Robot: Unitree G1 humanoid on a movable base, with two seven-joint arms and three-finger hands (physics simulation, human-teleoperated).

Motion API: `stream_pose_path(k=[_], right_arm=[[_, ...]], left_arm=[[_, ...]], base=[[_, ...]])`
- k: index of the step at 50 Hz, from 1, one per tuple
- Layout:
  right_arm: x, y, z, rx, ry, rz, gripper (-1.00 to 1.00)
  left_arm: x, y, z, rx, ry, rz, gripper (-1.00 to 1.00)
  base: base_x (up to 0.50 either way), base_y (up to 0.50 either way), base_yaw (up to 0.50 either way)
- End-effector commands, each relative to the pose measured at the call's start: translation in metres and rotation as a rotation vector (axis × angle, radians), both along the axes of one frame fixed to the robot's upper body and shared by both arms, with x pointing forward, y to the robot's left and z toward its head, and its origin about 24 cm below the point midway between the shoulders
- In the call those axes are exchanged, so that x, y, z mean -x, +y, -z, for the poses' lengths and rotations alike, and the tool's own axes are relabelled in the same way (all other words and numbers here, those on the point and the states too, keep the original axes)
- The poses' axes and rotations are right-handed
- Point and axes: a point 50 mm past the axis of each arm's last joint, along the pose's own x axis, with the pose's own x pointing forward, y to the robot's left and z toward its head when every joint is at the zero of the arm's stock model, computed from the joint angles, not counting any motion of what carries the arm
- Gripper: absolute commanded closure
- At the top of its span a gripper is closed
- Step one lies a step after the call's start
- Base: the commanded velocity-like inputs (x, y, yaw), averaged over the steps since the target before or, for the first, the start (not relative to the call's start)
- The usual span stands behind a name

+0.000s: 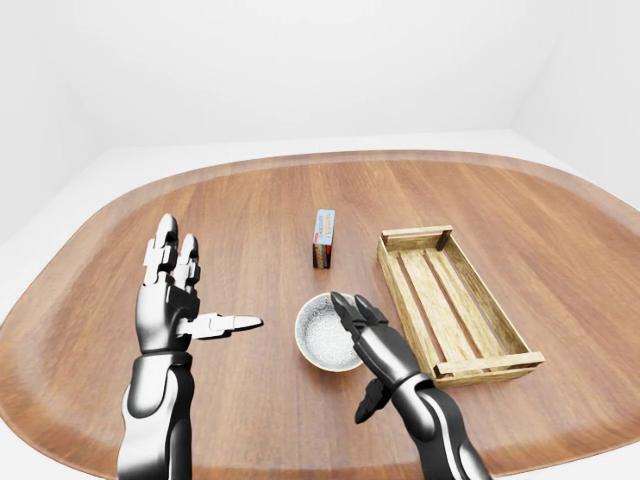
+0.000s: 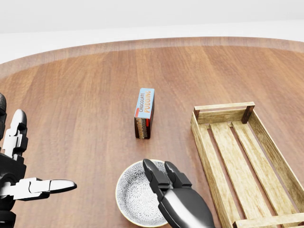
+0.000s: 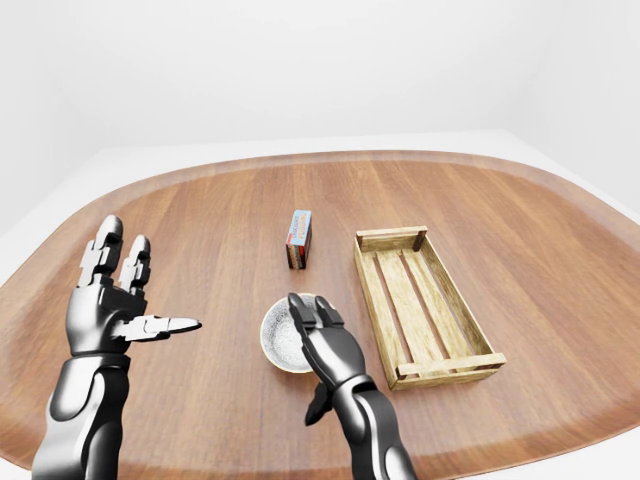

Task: Pick up the bowl on the left and put it in the tray.

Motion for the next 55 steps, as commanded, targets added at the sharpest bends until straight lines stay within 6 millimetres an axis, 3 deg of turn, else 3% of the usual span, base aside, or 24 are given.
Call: stream_pose_path(k=[1, 21, 35, 46, 55], right_arm=[[-0.012, -0.002, 0.026, 0.09, 0.09, 0.007, -1.0], [-0.026, -0.004, 0.046, 0.124, 0.164, 0.032, -1.0], [-0.024, -0.001, 0.065, 0.203, 0.228, 0.007, -1.0], [-0.025, 0.003, 0.062, 0.23, 0.228, -0.016, -1.0], [-0.024, 0.004, 0.059, 0.293, 0.231, -0.044, -1.0]], left_arm=[[-0.005, -0.004, 0.015, 0.012, 0.068, 0.001, -1.0], [-0.006, -0.006, 0.016, 0.009, 0.072, 0.004, -1.0], [-0.006, -0.006, 0.018, 0.009, 0.077, 0.006, -1.0], [-0.006, -0.006, 0.01, 0.004, 0.047, 0.001, -1.0], [-0.007, -0.005, 0.02, 0.011, 0.087, 0.006, -1.0]], base=[[0.0, 0.0, 0.0], [0.0, 0.0, 0.0], [0.0, 0.0, 0.0], [0.0, 0.0, 0.0], [0.0, 0.0, 0.0]])
